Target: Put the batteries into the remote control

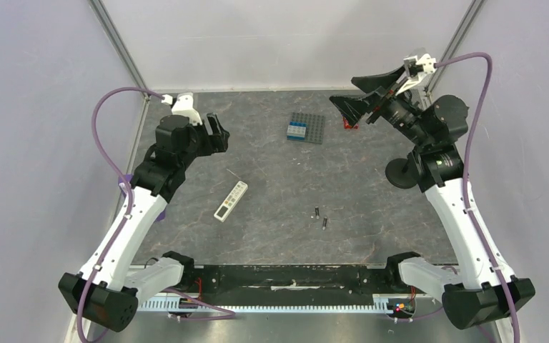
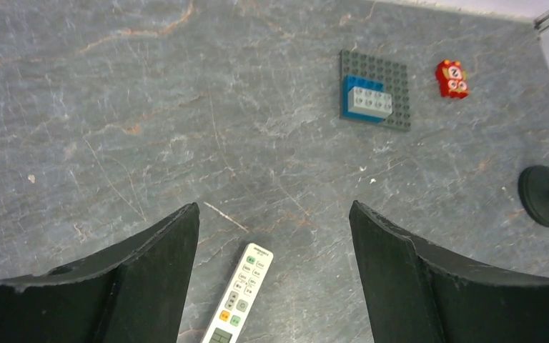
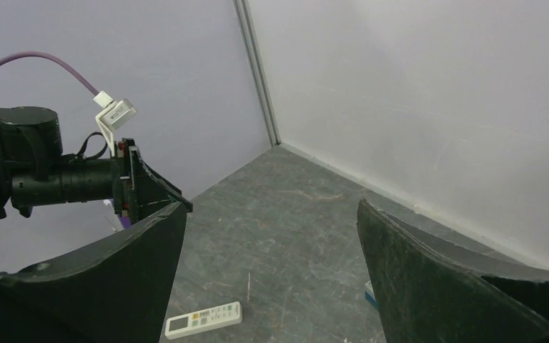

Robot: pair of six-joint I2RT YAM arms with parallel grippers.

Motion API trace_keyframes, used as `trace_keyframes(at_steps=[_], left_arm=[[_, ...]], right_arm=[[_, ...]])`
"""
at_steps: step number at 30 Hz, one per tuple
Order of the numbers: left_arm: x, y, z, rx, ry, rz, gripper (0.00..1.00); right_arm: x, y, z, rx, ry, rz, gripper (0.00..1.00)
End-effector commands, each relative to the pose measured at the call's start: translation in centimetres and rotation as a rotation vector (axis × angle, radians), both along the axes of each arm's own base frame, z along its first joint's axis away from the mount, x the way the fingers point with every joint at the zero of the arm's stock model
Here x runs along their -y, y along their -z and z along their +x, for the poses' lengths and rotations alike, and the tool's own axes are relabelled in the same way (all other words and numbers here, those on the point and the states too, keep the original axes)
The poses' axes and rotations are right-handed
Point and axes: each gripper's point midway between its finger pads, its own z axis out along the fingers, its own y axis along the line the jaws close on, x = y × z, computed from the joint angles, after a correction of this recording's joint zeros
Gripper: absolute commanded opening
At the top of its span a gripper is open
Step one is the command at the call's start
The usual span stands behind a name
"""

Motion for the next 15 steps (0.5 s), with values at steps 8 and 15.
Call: trace_keyframes(at_steps=[8,15], left_arm=[[4.0,8.2,-1.3,-0.116,0.210,-0.072,0.83],[6.3,14.5,-4.1,-0.264,0.244,0.024,0.81]], right_arm=[[-6.1,8.0,-0.1,-0.193,-0.111,-0.029,0.91],[-9.9,14.8,-0.8,-0.356,-0.153,-0.100,0.91]])
